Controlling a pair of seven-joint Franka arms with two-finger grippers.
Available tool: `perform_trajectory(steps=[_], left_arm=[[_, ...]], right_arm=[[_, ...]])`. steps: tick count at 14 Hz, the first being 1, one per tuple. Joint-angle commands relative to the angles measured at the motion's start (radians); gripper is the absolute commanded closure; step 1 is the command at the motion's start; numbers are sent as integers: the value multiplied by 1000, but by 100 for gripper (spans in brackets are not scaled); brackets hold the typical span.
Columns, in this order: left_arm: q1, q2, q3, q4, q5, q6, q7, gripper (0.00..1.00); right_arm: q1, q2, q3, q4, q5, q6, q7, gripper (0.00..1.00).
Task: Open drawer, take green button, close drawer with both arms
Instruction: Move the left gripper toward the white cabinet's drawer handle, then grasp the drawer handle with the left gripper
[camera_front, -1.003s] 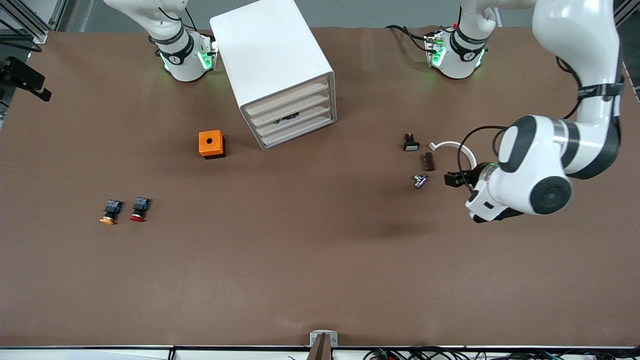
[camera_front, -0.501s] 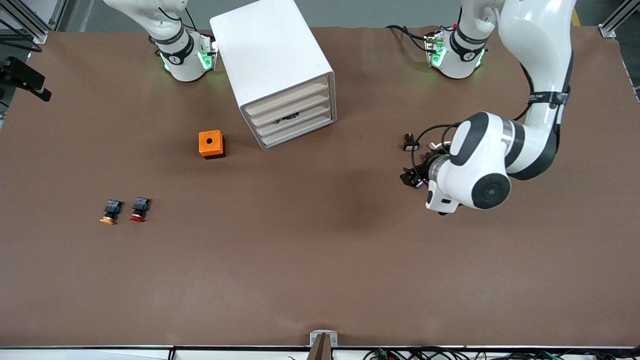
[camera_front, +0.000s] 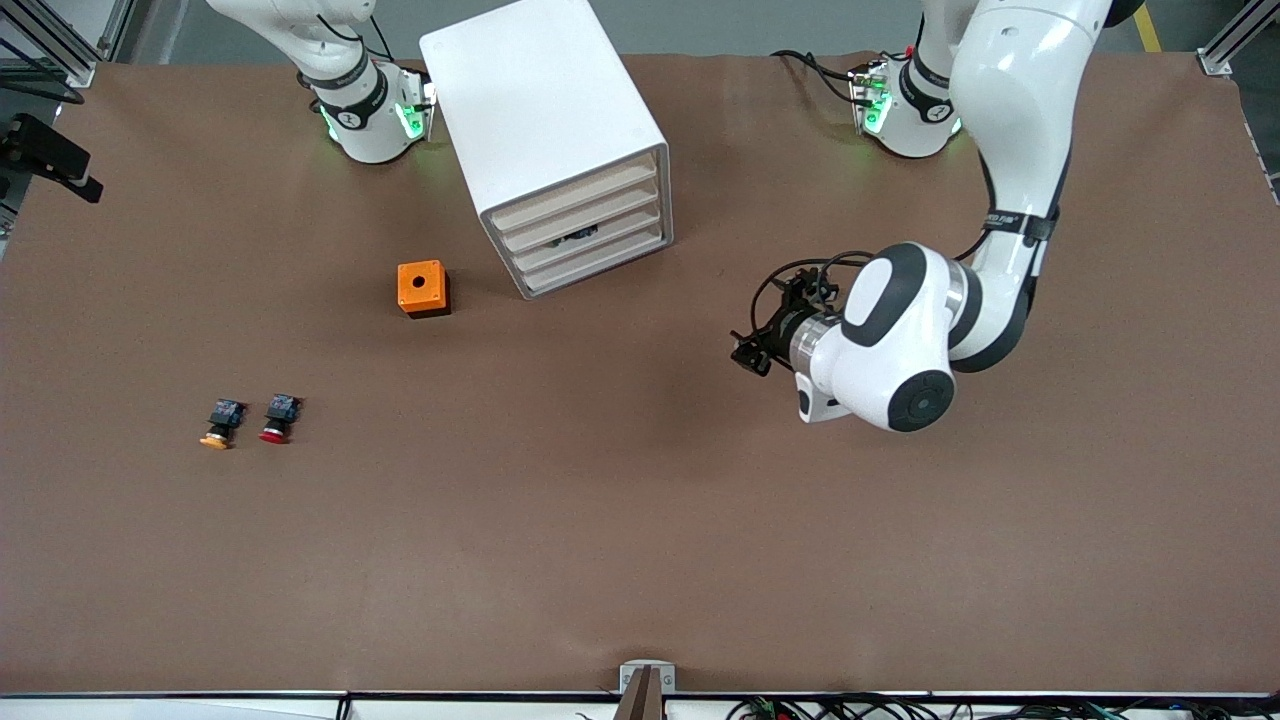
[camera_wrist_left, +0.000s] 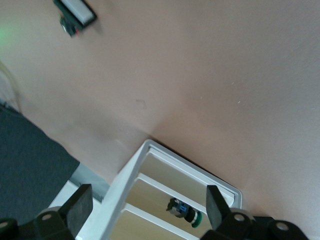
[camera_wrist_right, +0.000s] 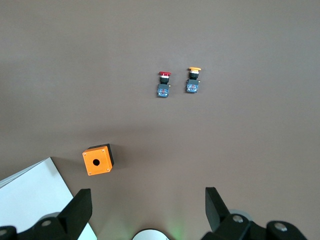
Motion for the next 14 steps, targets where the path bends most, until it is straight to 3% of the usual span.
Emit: perform_trajectory(steps=[1,6,14], left_arm=[[-35,61,2,48,-55,-16,-130,0],[-70,182,1,65,-181,-17,-496,0],[-127,270,1,66,-268,-33,-696,0]], right_arm=[[-2,-7,6,0,-11,-6,-2,0],[-4,-6,5,1,-11,-6,-11,0],[-5,0,3,24,-11,-5,-1,0]])
